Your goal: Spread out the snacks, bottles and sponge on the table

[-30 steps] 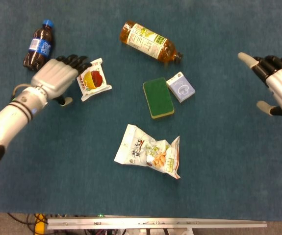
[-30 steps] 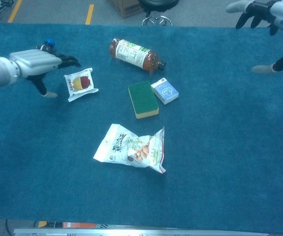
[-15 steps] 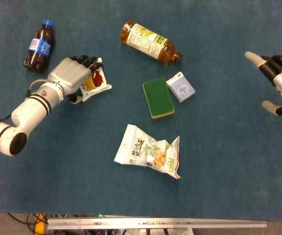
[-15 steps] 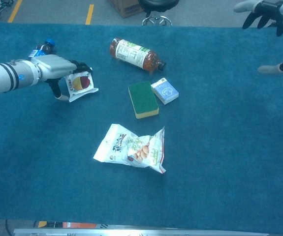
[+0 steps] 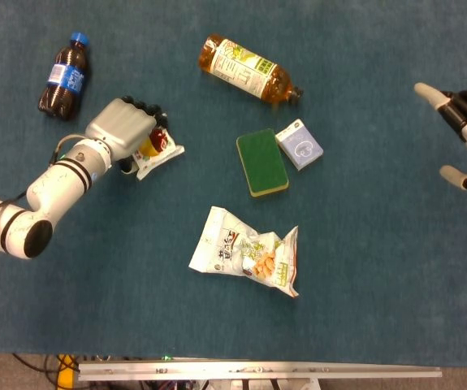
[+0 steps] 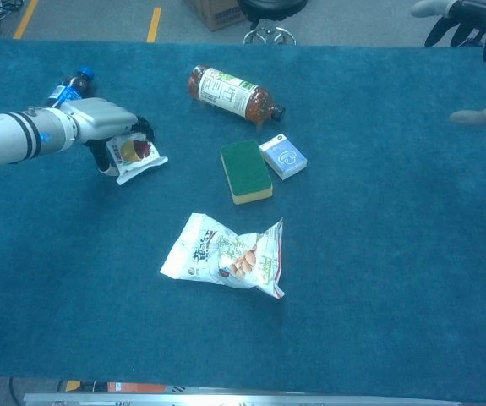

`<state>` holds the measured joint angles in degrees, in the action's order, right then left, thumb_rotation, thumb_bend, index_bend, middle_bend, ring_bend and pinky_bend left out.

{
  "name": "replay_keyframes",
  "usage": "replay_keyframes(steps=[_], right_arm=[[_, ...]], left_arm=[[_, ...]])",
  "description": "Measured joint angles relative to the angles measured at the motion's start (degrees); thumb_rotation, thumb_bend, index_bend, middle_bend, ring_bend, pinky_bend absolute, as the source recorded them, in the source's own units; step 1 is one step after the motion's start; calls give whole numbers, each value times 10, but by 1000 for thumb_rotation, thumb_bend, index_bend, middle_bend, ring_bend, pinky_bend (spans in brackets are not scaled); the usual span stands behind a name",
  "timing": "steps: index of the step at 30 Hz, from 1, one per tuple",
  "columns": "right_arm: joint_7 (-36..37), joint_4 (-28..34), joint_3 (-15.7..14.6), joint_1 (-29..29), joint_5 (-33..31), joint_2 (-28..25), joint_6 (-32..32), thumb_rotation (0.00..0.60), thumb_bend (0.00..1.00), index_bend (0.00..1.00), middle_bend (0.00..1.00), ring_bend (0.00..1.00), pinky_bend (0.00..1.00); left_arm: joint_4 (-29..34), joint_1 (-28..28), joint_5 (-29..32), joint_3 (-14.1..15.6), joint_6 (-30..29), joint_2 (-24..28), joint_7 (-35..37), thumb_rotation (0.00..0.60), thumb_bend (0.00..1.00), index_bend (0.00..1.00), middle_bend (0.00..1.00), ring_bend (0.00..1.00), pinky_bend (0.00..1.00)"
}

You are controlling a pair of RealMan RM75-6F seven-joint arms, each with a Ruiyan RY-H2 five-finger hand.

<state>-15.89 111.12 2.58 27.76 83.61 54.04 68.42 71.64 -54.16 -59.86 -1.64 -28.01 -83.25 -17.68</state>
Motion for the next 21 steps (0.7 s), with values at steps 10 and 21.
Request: replay_keyframes(steps=[10,21], right_arm=[[4,0,8,-6,5,0,-2,600,120,0,293,296,441],[6,-6,14,-3,10,8,-17,600,120,0,294,296,441]], left_arm=[[34,6,6,4,-28,21,9,600,241,319,266,260,243],[164,44,-18,16,-76,117,36,600,241,317,267,261,250]])
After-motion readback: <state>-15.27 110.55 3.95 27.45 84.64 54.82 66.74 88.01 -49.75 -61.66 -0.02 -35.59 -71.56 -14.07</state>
